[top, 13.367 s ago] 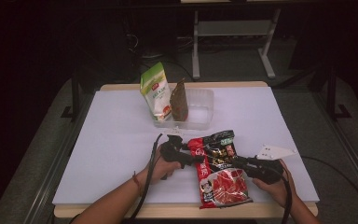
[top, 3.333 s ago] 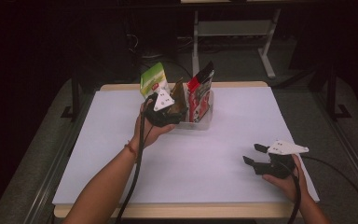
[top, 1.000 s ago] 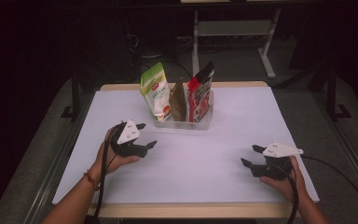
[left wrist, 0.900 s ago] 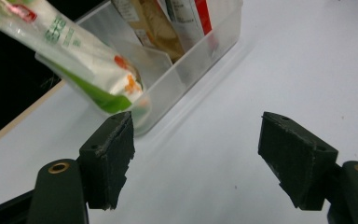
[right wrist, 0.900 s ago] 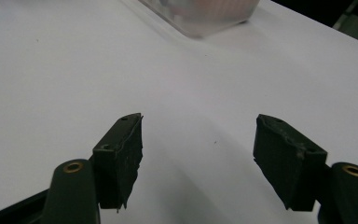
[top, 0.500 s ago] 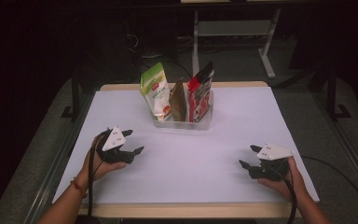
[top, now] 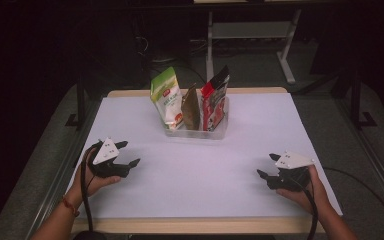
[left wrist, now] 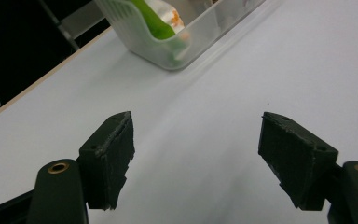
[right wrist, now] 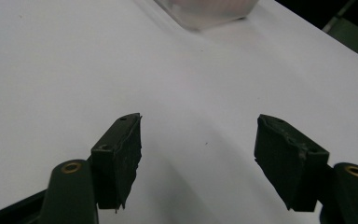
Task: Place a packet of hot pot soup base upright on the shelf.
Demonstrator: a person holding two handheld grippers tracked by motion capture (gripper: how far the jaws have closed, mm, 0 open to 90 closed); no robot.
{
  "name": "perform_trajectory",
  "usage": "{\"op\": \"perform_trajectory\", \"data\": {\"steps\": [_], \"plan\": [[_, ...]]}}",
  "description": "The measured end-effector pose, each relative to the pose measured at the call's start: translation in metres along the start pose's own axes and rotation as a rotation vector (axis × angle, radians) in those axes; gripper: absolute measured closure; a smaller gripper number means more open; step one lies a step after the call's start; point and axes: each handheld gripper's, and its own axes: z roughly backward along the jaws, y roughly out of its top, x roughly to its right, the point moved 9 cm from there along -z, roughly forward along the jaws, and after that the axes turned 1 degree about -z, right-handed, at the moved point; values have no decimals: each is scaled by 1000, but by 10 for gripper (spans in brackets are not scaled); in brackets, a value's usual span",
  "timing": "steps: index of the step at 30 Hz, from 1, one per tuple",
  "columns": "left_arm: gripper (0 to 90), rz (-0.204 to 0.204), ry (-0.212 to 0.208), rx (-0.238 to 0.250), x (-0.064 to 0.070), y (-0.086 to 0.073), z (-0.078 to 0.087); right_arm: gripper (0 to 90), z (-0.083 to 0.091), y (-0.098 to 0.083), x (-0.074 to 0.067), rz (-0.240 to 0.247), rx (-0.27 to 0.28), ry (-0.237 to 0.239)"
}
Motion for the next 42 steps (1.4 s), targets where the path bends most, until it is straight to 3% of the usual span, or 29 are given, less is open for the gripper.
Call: {"op": "perform_trajectory", "data": {"steps": [5, 15, 21, 26, 33, 38, 42], "plan": [[266, 17, 4, -2, 2, -14, 10, 307, 1, -5, 0, 8, -16, 1], [266, 90, 31, 0, 1, -41, 34, 296, 11, -8, 0, 5, 21, 10], [266, 121, 47, 6, -1, -55, 44, 292, 19, -15, 2, -25, 35, 2], [266, 162, 49, 30, -3, -62, 53, 292, 25, -22, 3, -43, 44, -8], [266, 201, 57, 65, -4, -67, 63, 287, 34, -36, 6, -98, 62, -29], [265, 251, 59, 109, -4, -71, 71, 281, 44, -42, 7, -151, 100, -54], [266, 288, 72, 133, -5, -75, 77, 280, 47, -45, 4, -150, 110, -59]]}}
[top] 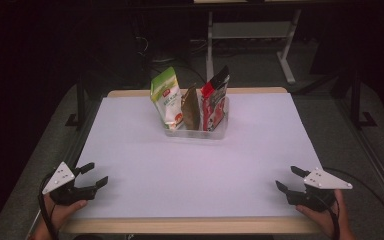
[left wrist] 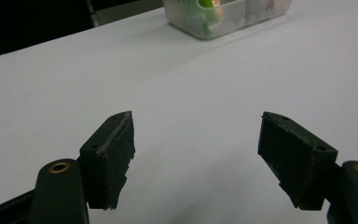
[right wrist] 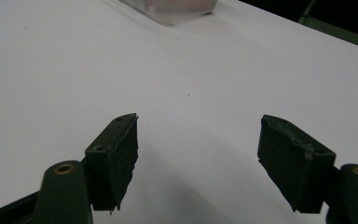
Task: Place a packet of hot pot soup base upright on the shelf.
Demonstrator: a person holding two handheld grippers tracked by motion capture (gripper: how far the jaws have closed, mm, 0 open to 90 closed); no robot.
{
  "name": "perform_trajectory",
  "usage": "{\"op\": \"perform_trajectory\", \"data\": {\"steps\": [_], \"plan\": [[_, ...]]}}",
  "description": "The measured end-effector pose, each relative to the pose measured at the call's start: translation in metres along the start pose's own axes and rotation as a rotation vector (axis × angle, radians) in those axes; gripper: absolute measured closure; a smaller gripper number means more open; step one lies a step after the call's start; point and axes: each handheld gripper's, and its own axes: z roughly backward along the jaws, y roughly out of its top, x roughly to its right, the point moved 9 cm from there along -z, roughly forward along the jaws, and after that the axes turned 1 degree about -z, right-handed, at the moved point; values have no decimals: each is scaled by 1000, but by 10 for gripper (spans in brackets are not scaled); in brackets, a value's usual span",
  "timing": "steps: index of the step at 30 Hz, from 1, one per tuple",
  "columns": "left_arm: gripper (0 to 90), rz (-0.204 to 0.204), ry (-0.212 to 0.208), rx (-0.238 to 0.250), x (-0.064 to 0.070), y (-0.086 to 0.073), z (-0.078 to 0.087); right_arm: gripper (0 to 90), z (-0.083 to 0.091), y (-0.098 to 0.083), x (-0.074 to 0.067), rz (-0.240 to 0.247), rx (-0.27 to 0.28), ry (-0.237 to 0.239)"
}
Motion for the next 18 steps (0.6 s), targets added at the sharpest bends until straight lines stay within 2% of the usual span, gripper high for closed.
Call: {"op": "perform_trajectory", "data": {"steps": [4, 9, 12, 13, 18], "plan": [[266, 28, -4, 33, -2, 4, 2, 270, 2, 1, 1, -21, 17, 0], [266, 28, -4, 30, 0, 3, 1, 268, 1, 1, -3, 15, 11, -4], [266, 23, -2, 27, 2, 2, 1, 264, -1, 1, -4, 3, 7, -1], [265, 11, 4, 22, 2, 1, 2, 262, -1, 1, -4, 6, 8, -1], [265, 14, -1, 34, 4, 3, 3, 254, -4, -1, -8, 24, -7, 1]]}}
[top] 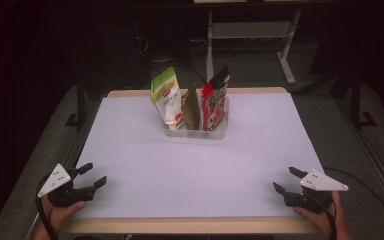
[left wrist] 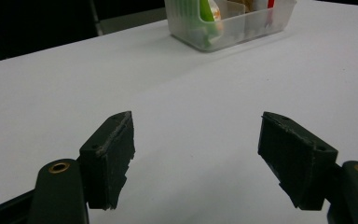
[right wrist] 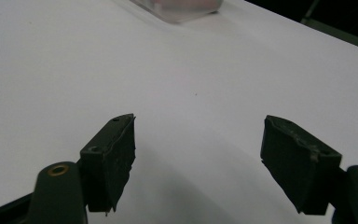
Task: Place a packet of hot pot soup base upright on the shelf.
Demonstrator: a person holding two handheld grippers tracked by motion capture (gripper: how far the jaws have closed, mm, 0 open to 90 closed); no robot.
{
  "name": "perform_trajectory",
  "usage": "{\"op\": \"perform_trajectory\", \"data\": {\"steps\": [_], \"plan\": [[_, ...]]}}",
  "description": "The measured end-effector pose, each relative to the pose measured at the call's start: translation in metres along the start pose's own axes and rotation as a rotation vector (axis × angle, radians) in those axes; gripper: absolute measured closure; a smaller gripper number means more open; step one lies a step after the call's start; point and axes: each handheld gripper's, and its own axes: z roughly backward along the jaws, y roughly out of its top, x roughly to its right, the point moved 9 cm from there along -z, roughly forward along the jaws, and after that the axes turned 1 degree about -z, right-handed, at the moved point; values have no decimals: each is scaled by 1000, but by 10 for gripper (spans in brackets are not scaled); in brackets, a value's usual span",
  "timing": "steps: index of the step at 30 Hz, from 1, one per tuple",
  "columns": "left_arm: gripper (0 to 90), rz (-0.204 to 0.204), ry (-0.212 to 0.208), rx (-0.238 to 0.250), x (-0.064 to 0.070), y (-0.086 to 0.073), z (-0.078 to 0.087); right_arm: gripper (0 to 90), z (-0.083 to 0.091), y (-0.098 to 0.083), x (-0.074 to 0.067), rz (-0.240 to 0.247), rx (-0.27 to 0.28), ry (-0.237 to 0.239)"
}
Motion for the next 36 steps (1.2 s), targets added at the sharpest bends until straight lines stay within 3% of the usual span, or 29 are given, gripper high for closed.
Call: {"op": "perform_trajectory", "data": {"steps": [7, 32, 36], "plan": [[265, -9, -11, -4, 3, 0, -3, 226, 3, 2, 1, -15, 8, -15], [262, -13, -24, -35, 10, 1, -14, 227, 0, 0, -2, 12, -6, -13], [257, 1, -16, -43, 9, 1, -16, 225, -1, -1, -4, 14, -10, -10]]}}
